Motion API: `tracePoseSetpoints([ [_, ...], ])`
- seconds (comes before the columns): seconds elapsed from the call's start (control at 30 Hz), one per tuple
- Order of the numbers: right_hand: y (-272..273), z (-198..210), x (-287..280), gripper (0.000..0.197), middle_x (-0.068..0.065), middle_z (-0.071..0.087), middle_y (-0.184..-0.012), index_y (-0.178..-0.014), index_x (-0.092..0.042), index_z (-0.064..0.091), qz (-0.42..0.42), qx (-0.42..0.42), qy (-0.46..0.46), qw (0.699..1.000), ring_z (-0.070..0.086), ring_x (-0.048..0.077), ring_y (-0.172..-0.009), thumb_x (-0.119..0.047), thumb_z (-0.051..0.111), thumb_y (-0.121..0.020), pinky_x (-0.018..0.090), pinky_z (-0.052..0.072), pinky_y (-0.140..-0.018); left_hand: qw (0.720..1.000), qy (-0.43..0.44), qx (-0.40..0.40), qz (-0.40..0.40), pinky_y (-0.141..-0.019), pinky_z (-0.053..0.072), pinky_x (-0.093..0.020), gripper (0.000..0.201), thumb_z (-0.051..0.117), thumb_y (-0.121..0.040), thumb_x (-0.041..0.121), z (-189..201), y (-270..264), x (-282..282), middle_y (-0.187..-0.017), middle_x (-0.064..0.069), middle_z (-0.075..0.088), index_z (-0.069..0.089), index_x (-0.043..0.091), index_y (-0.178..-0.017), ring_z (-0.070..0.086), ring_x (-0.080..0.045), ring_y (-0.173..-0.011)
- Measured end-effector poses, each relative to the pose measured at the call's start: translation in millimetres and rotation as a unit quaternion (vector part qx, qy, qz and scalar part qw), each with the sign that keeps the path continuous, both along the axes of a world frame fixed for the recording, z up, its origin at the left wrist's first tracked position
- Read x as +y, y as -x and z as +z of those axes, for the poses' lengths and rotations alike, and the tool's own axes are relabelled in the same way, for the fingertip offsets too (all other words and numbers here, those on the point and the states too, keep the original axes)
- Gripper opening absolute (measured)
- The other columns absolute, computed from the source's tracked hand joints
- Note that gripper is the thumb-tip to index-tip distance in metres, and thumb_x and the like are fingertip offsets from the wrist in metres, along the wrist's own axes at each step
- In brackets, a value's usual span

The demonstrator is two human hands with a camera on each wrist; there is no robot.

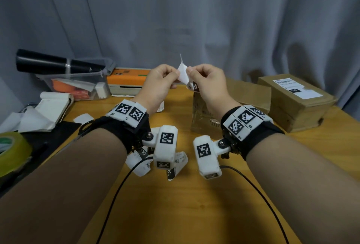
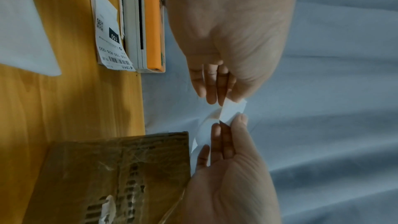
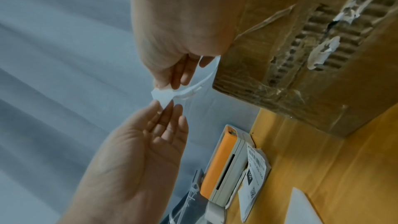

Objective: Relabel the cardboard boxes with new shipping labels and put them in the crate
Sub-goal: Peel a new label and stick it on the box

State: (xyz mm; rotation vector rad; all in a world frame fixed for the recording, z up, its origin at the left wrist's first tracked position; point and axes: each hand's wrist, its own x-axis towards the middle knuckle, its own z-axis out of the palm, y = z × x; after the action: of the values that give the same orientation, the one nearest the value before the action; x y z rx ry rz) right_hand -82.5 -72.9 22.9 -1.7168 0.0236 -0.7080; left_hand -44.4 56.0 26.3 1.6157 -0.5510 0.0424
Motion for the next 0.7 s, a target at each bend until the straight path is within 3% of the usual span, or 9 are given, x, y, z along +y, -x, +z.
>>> tracePoseSetpoints([
  [0.07, -1, -1, -1, 0.017, 0.005, 0.062, -0.068, -0.074, -0.011, 0.065, 0.003, 0.004, -0.013, 1.0, 0.059, 0.02, -0.068, -0.019, 0.063, -0.088, 0.037, 0.053, -0.069, 1.0, -0.007, 0.011, 0.009, -0.074, 0.051, -0.021, 0.013, 0.048, -0.096, 0.012, -2, -2, 2, -0.089, -0.002, 0.064, 0.057, 0.01, -0.088, 0.061, -0.008, -0.082],
  [0.17, -1, -2, -1, 0.017, 0.0, 0.061, -0.071, -0.074, -0.015, 0.063, -0.021, 0.004, -0.012, 1.0, 0.057, 0.014, -0.07, -0.022, 0.061, -0.09, 0.034, 0.052, -0.07, 0.999, 0.008, 0.028, 0.026, -0.079, 0.053, -0.026, 0.016, 0.047, -0.096, 0.013, -6, -6, 4, -0.096, -0.006, 0.064, 0.055, 0.014, -0.083, 0.061, -0.015, -0.09],
  [0.3, 3, -5, 0, 0.011, 0.004, 0.067, -0.085, -0.087, -0.015, 0.065, -0.011, -0.004, 0.009, 1.0, 0.063, 0.019, -0.08, -0.019, 0.056, -0.093, 0.035, 0.054, -0.073, 0.998, 0.009, 0.048, 0.027, -0.072, 0.053, -0.021, 0.018, 0.047, -0.095, 0.013, -9, -8, 6, -0.094, -0.006, 0.065, 0.057, 0.014, -0.08, 0.062, -0.016, -0.088],
  [0.4, 8, -3, 3, 0.017, 0.009, 0.067, -0.098, -0.103, -0.006, 0.065, 0.027, -0.012, 0.057, 0.998, 0.064, 0.018, -0.086, -0.011, 0.05, -0.095, 0.021, 0.053, -0.068, 0.999, 0.002, 0.053, -0.004, -0.075, 0.052, -0.024, 0.017, 0.051, -0.095, 0.023, -4, -5, 8, -0.093, -0.004, 0.068, 0.062, 0.01, -0.091, 0.064, -0.015, -0.089],
  [0.47, 12, -2, 5, 0.019, 0.01, 0.067, -0.101, -0.106, -0.004, 0.064, 0.049, -0.018, 0.068, 0.996, 0.064, 0.016, -0.089, -0.009, 0.049, -0.096, 0.016, 0.054, -0.066, 1.0, -0.017, 0.021, -0.013, -0.075, 0.05, -0.018, 0.026, 0.054, -0.094, 0.028, 0, -2, 9, -0.09, -0.002, 0.069, 0.063, 0.005, -0.1, 0.065, -0.006, -0.084],
  [0.57, 13, -1, 7, 0.02, 0.011, 0.067, -0.102, -0.107, -0.005, 0.063, 0.069, -0.014, 0.032, 0.997, 0.065, 0.018, -0.089, -0.006, 0.047, -0.095, 0.021, 0.056, -0.067, 0.999, -0.03, -0.032, 0.0, -0.067, 0.045, -0.007, 0.015, 0.057, -0.093, 0.019, 3, 0, 9, -0.084, 0.002, 0.065, 0.064, 0.007, -0.096, 0.06, 0.005, -0.072],
  [0.7, 14, 2, 9, 0.019, 0.004, 0.067, -0.092, -0.099, -0.01, 0.067, 0.081, 0.005, -0.054, 0.995, 0.064, 0.022, -0.089, -0.015, 0.05, -0.094, 0.035, 0.054, -0.074, 0.995, -0.067, -0.076, 0.001, -0.079, 0.049, -0.021, 0.016, 0.059, -0.091, 0.017, 4, 1, 11, -0.089, -0.007, 0.065, 0.065, 0.003, -0.094, 0.059, -0.01, -0.082],
])
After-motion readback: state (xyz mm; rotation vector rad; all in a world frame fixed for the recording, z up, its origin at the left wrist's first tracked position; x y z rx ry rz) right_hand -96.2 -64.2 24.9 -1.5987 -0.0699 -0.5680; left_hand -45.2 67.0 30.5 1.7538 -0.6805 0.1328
